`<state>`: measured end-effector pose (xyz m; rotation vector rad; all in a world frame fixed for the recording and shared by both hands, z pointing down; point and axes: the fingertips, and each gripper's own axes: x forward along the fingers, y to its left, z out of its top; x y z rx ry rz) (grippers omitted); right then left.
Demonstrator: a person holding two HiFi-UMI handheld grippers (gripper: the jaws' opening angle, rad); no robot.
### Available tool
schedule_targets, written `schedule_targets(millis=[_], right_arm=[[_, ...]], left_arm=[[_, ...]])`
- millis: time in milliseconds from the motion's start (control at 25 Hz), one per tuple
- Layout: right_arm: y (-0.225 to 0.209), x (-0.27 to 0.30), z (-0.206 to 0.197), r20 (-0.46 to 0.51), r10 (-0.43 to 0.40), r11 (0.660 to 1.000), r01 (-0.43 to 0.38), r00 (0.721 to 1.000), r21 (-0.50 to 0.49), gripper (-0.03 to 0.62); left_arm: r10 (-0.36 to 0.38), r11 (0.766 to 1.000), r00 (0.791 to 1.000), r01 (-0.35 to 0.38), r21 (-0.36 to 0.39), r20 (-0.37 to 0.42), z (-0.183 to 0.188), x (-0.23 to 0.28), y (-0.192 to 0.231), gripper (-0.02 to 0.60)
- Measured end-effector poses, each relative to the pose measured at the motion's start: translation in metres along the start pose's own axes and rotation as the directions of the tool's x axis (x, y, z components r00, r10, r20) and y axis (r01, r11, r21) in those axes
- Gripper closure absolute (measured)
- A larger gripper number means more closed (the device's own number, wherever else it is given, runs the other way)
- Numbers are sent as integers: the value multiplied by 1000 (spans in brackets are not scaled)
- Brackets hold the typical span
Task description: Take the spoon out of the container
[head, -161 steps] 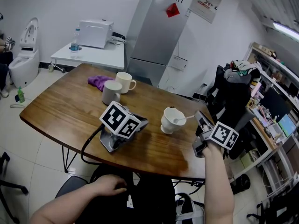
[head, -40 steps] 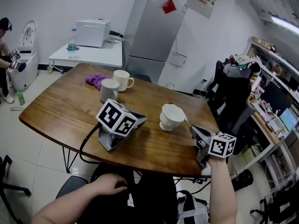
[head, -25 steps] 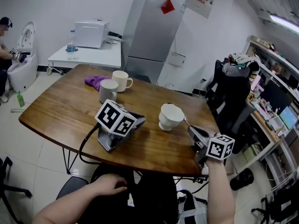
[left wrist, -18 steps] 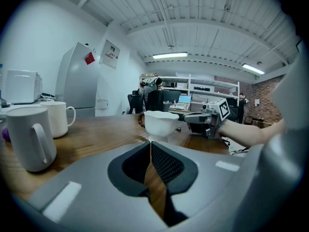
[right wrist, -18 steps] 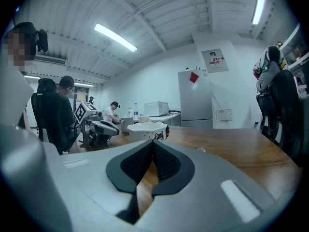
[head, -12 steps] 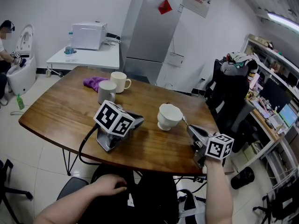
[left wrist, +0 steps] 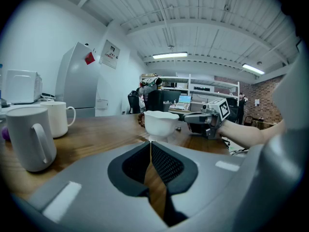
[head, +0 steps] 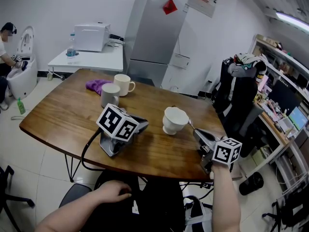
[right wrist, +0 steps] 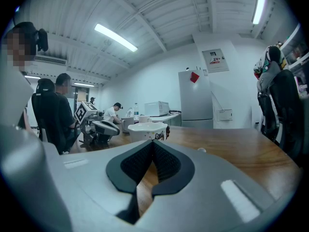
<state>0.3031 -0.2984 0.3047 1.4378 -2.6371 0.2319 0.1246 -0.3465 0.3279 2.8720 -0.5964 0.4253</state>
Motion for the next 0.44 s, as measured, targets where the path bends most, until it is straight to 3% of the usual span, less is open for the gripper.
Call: schedule_targets(millis=[440], right_arm=[[1, 2, -1, -1, 0, 1000, 0, 1000, -3, 592]], left_arm=[[1, 1000, 1000, -1, -3, -1, -2, -1, 2, 569]])
